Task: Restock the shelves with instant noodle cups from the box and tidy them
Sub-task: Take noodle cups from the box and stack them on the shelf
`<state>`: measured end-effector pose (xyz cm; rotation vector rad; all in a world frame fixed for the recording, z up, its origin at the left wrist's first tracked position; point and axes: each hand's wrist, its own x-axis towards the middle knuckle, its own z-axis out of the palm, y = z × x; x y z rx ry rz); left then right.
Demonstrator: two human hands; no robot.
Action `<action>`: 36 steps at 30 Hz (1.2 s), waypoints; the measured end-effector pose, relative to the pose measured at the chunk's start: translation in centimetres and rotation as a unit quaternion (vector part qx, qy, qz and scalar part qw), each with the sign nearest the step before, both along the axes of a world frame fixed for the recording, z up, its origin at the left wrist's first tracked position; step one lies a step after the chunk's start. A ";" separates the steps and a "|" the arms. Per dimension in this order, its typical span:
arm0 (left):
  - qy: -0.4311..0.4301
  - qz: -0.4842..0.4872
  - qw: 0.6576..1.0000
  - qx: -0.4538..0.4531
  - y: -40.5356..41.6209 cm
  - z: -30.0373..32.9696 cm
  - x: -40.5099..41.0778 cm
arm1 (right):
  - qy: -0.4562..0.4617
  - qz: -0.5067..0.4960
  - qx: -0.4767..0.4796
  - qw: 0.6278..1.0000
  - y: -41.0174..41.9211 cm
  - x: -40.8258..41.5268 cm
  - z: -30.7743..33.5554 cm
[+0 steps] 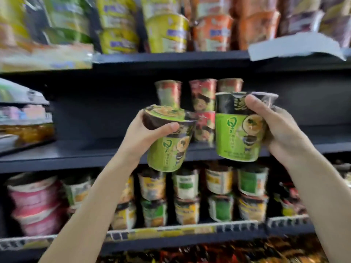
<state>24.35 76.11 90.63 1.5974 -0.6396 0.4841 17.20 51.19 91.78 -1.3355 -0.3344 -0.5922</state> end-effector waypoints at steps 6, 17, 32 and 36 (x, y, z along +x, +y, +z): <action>-0.110 0.157 0.979 0.062 6.8 2.8 10.3 | -0.066 -0.010 0.006 0.998 10.5 9.6 5.4; 0.106 0.138 0.983 0.063 8.7 1.0 22.3 | -0.104 -0.180 -0.035 0.978 20.3 23.0 6.5; 0.108 0.057 0.986 0.114 8.0 -0.8 25.0 | -0.030 -0.330 -0.361 0.872 21.6 27.3 4.8; 0.110 0.069 0.984 0.121 7.8 -0.9 25.2 | 0.026 -0.324 -0.355 0.877 22.3 28.5 5.3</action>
